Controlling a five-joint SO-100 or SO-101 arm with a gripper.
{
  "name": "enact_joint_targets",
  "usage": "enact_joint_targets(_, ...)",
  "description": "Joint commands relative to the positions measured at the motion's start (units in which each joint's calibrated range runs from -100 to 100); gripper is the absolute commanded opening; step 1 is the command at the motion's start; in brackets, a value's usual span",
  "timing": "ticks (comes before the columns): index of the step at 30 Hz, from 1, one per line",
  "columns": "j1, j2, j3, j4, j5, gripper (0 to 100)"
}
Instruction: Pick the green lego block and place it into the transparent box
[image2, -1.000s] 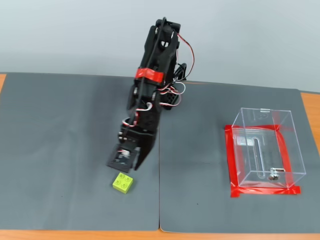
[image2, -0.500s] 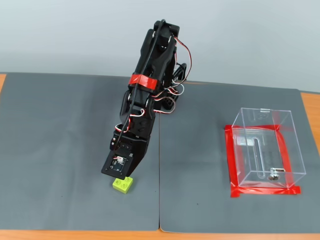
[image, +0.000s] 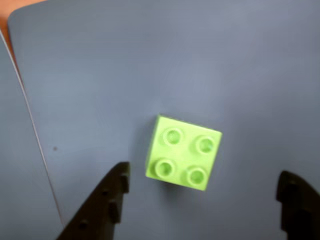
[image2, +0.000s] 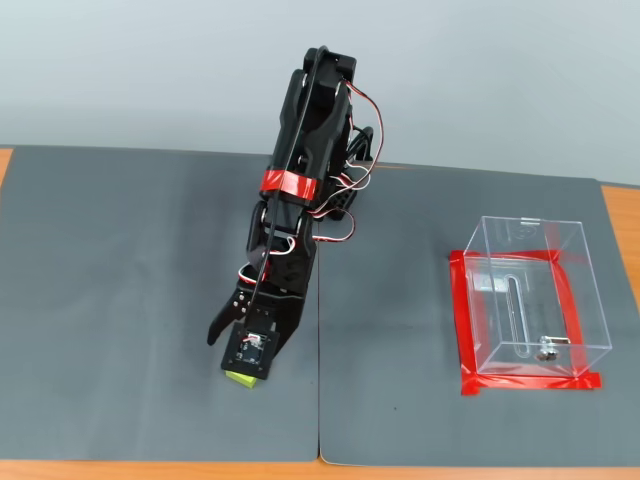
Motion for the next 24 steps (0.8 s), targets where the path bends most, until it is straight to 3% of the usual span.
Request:
enact_joint_targets(1, -0.87, 0.82, -3.67, -1.1, -0.2, 33)
enact_joint_targets(24, -1.92, 6.93, -6.11, -3.7, -0.05, 33)
